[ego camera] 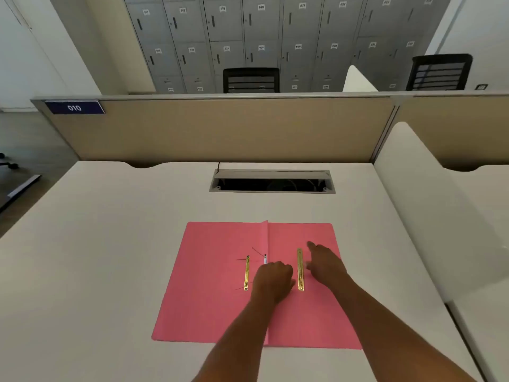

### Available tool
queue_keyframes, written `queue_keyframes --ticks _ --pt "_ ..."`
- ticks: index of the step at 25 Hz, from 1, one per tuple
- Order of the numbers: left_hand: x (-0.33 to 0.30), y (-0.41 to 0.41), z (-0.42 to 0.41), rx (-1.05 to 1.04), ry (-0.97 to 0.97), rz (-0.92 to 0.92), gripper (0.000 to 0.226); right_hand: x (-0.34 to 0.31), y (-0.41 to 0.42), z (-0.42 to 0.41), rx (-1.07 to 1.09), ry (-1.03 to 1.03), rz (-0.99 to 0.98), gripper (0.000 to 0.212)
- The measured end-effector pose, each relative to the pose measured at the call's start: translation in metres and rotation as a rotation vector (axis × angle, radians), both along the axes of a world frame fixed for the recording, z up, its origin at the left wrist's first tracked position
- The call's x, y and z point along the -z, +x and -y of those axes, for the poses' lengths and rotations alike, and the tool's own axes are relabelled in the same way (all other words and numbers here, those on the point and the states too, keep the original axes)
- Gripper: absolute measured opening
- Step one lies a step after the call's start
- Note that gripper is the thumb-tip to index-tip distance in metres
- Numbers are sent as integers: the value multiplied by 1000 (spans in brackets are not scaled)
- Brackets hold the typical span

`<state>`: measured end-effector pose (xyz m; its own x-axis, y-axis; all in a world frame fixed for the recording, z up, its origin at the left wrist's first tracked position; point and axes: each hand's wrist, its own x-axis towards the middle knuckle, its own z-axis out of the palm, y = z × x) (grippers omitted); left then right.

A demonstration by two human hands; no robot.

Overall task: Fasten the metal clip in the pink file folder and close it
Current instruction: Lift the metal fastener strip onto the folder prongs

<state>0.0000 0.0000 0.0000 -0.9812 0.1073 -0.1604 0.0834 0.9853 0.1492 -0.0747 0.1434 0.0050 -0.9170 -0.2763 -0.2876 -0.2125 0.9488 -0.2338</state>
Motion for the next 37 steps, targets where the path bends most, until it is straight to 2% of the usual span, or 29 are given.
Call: queue_keyframes --ticks 7,11,18,23,32,37 --pt "15 -1 -30 -155 70 152 27 14 -22 -4 30 -76 147 67" --pt "23 -5 -33 -189 103 159 27 18 -30 -4 4 -118 139 67" --pt "25 -9 -37 -197 123 134 26 23 -34 0 -71 -78 115 60" --pt "31 -6 -37 -205 115 103 23 26 -35 4 -80 -65 88 47" --pt "35 -4 -38 -218 117 65 20 28 -39 4 18 -236 32 31" --pt "35 -5 -38 -224 129 74 21 27 -42 5 103 -357 64 23"
